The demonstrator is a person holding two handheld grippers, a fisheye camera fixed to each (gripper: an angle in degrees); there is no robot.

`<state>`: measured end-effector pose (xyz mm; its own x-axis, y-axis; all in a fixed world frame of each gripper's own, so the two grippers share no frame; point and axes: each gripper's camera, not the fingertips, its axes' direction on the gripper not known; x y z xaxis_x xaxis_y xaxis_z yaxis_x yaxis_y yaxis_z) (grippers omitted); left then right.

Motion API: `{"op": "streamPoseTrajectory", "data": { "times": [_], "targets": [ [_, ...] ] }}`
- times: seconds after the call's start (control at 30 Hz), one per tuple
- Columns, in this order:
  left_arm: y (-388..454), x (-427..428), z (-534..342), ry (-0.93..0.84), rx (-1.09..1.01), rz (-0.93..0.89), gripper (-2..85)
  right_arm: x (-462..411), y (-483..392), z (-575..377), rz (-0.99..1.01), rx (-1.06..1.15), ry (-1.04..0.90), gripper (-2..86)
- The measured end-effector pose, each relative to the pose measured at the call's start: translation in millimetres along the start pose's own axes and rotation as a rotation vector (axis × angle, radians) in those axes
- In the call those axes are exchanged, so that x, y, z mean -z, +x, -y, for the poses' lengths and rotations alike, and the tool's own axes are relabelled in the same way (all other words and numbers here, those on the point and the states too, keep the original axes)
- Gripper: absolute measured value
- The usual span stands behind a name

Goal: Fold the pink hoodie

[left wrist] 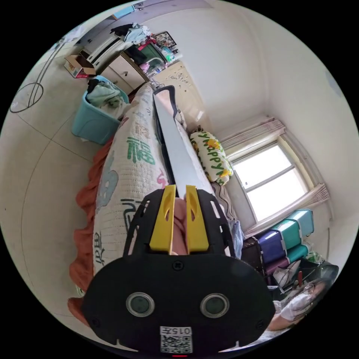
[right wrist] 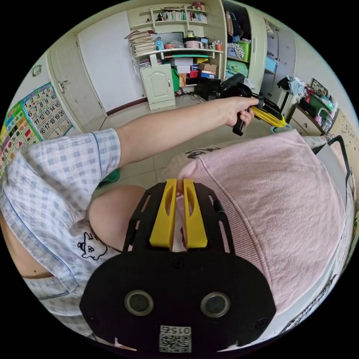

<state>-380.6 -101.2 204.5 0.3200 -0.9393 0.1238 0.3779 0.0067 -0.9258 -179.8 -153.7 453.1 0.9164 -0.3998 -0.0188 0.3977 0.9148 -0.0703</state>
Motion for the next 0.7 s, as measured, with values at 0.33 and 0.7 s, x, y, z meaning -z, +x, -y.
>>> {"op": "streamPoseTrajectory", "data": {
  "times": [0.33,0.7],
  "targets": [
    [116,9,-54,-0.145,-0.202,0.052,12.5,47,-30,-35,0.226,0.157,0.096,6.2],
    [133,23,-139,-0.28,-0.205,0.228,13.1,112,59,-150,-0.211,-0.207,0.279,6.7]
  ]
}}
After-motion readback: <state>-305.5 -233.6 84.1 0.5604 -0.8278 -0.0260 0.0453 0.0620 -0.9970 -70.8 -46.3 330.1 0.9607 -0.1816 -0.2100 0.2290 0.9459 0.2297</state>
